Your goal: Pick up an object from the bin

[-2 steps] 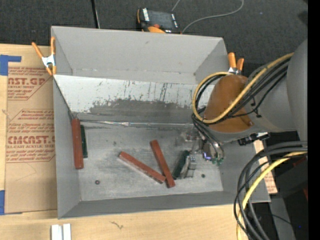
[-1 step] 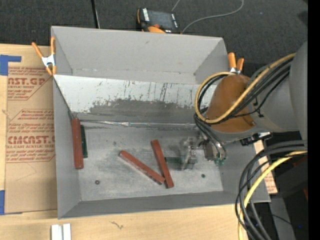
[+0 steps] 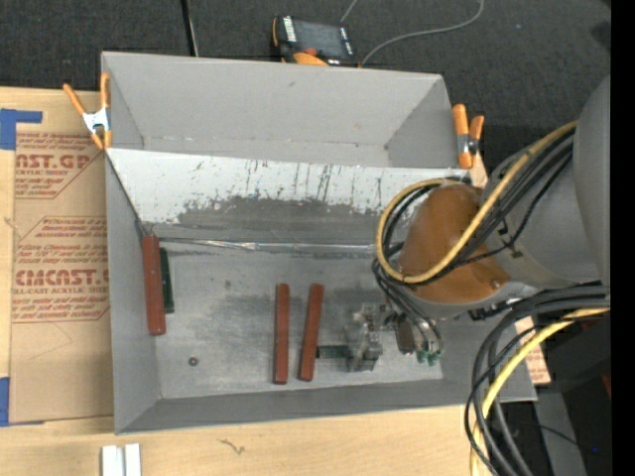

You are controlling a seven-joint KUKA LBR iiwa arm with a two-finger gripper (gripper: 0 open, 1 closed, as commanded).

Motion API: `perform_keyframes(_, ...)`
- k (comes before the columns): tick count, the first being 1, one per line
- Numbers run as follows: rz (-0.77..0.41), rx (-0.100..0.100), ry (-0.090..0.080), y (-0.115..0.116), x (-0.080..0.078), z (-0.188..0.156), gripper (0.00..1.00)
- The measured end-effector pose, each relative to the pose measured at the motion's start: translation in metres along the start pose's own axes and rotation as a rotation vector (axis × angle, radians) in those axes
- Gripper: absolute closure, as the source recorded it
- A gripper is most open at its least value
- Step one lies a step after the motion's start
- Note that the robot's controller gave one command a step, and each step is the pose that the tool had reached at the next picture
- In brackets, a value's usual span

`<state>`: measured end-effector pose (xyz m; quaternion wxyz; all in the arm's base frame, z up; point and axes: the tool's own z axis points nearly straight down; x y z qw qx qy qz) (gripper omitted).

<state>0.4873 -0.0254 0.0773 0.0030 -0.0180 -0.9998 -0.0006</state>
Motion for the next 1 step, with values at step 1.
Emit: perform_keyframes(1,-0.026,-0.002,-0.015,0.0656,0.002,-0.152,1.0)
